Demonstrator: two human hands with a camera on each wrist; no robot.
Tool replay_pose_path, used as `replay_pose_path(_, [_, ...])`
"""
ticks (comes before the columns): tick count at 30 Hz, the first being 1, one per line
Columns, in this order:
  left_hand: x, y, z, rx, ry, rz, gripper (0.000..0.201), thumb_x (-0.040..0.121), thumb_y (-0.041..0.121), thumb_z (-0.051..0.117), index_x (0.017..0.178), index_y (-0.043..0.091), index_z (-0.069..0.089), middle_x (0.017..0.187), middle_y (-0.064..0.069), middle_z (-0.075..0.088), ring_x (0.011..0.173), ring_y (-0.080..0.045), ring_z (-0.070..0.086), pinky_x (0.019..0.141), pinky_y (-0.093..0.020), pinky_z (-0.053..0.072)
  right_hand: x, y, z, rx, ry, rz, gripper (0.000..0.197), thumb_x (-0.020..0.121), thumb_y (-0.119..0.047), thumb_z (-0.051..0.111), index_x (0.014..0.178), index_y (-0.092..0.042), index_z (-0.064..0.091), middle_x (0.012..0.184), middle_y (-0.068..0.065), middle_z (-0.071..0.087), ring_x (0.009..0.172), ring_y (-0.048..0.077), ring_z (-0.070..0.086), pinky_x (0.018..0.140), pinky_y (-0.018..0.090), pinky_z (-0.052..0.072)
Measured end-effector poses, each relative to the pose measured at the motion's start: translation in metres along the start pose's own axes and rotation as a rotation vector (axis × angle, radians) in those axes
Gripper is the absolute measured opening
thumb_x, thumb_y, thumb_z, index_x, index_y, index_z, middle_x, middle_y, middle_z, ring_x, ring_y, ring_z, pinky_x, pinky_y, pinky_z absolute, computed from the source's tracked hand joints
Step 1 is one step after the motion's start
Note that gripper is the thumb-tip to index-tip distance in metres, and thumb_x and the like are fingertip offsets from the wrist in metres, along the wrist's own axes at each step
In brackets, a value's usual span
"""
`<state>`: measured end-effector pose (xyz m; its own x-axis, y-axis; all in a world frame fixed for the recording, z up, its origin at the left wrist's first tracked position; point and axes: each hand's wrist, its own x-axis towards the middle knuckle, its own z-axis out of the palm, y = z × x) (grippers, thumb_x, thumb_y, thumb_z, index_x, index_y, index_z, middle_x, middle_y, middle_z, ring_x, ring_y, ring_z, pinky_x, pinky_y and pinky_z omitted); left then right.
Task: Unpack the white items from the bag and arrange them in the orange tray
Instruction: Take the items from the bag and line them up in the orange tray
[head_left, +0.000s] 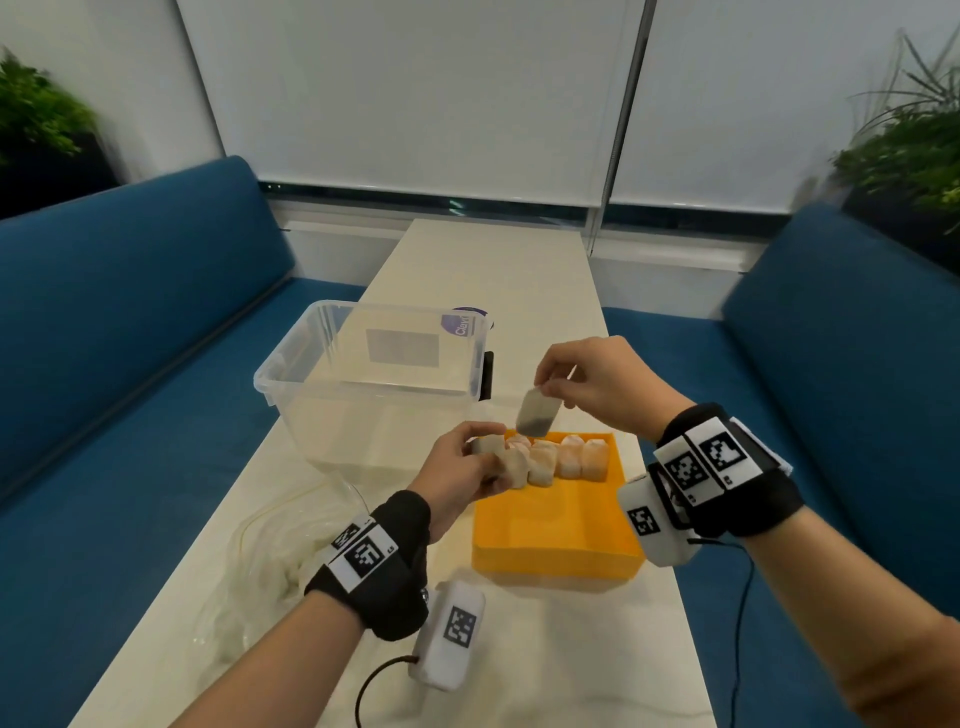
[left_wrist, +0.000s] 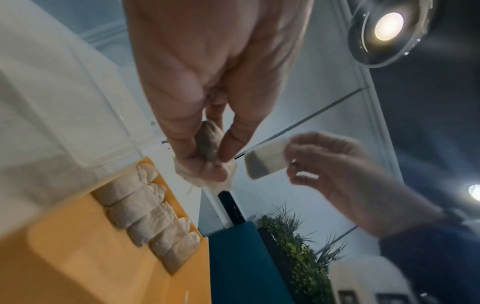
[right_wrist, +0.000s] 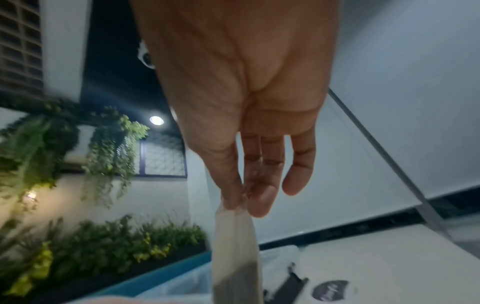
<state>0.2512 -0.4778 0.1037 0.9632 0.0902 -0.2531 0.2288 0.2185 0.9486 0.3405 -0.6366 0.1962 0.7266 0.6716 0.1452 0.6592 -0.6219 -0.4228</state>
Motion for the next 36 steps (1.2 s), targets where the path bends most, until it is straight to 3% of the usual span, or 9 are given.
replay_pose_path(3, [0.002,-0.005,0.0,-0.067,0.018,-0.034,0.042,0.087,-0.014,0.055,0.119,0.012,0.051,0.123,-0.018,0.05,0.107,-0.032,0.058,0.077,-0.03,0.06,0.007,0.03,0.014,-0.081,-0.056,0.098,0.015,0.092,-0.011,0.056,0.1,-0.011,0.068,0.099,0.005,0.065,0.075,0.009,0.053,0.067,0.017,0.041])
replay_pose_path(6, [0.001,-0.007,0.0,-0.12,0.027,-0.055,0.035,0.087,-0.013,0.056,0.109,0.015,0.052,0.119,-0.016,0.051,0.104,-0.03,0.059,0.073,-0.029,0.061,0.01,0.058,0.036,-0.17,-0.159,0.193,0.016,0.092,-0.01,0.055,0.103,-0.011,0.067,0.106,0.008,0.065,0.092,0.021,0.059,0.082,0.029,0.05])
replay_pose_path(9, [0.003,-0.009,-0.003,-0.146,0.031,-0.079,0.033,0.088,-0.009,0.06,0.115,0.009,0.054,0.122,-0.018,0.053,0.106,-0.033,0.06,0.074,-0.035,0.061,0.012,0.079,0.06,-0.232,-0.262,0.268,0.018,0.089,-0.006,0.055,0.1,-0.011,0.069,0.105,0.01,0.065,0.092,0.025,0.062,0.086,0.035,0.054])
replay_pose_path(12, [0.005,-0.01,-0.006,-0.161,0.049,-0.112,0.034,0.089,-0.003,0.061,0.12,0.006,0.054,0.122,-0.018,0.055,0.11,-0.036,0.059,0.072,-0.037,0.061,0.017,0.089,0.079,-0.24,-0.432,0.329,0.017,0.086,-0.002,0.057,0.097,-0.006,0.07,0.093,0.013,0.07,0.076,0.023,0.064,0.075,0.031,0.056])
replay_pose_path(15, [0.006,-0.01,-0.009,-0.139,0.067,-0.112,0.032,0.089,0.001,0.063,0.119,0.01,0.056,0.121,-0.015,0.057,0.109,-0.033,0.06,0.069,-0.033,0.06,0.026,0.097,0.093,-0.25,-0.538,0.378,0.016,0.085,-0.002,0.061,0.098,-0.004,0.07,0.071,0.006,0.064,0.063,0.019,0.059,0.061,0.023,0.049])
replay_pose_path(20, [0.006,-0.013,-0.014,-0.12,0.096,-0.103,0.035,0.089,0.002,0.063,0.122,0.011,0.056,0.12,-0.013,0.058,0.106,-0.03,0.061,0.067,-0.029,0.058,0.039,0.111,0.107,-0.33,-0.38,0.403,0.017,0.086,-0.006,0.057,0.1,-0.007,0.067,0.101,0.014,0.066,0.088,0.032,0.065,0.082,0.037,0.055])
replay_pose_path(28, [0.01,-0.013,-0.018,-0.101,0.117,-0.109,0.034,0.088,0.007,0.066,0.12,0.012,0.058,0.117,-0.015,0.061,0.101,-0.025,0.061,0.065,-0.024,0.054,0.049,0.115,0.114,-0.399,-0.263,0.41,0.021,0.093,-0.002,0.047,0.111,-0.003,0.057,0.114,0.018,0.057,0.101,0.035,0.061,0.085,0.034,0.049])
replay_pose_path(32, [0.013,-0.011,-0.016,-0.115,0.116,-0.11,0.036,0.087,0.01,0.067,0.122,0.01,0.058,0.121,-0.015,0.06,0.104,-0.026,0.061,0.066,-0.024,0.054,0.046,0.105,0.098,-0.285,-0.155,0.398,0.02,0.092,-0.004,0.048,0.111,-0.006,0.052,0.113,0.016,0.055,0.096,0.033,0.06,0.079,0.035,0.049])
replay_pose_path(36, [0.015,-0.007,-0.013,-0.159,0.104,-0.096,0.038,0.087,0.015,0.068,0.123,0.011,0.058,0.122,-0.014,0.061,0.103,-0.025,0.062,0.068,-0.025,0.056,0.037,0.071,0.074,0.082,-0.018,0.299,0.012,0.092,-0.023,0.057,0.096,-0.012,0.059,0.092,0.01,0.066,0.072,0.022,0.066,0.069,0.028,0.052])
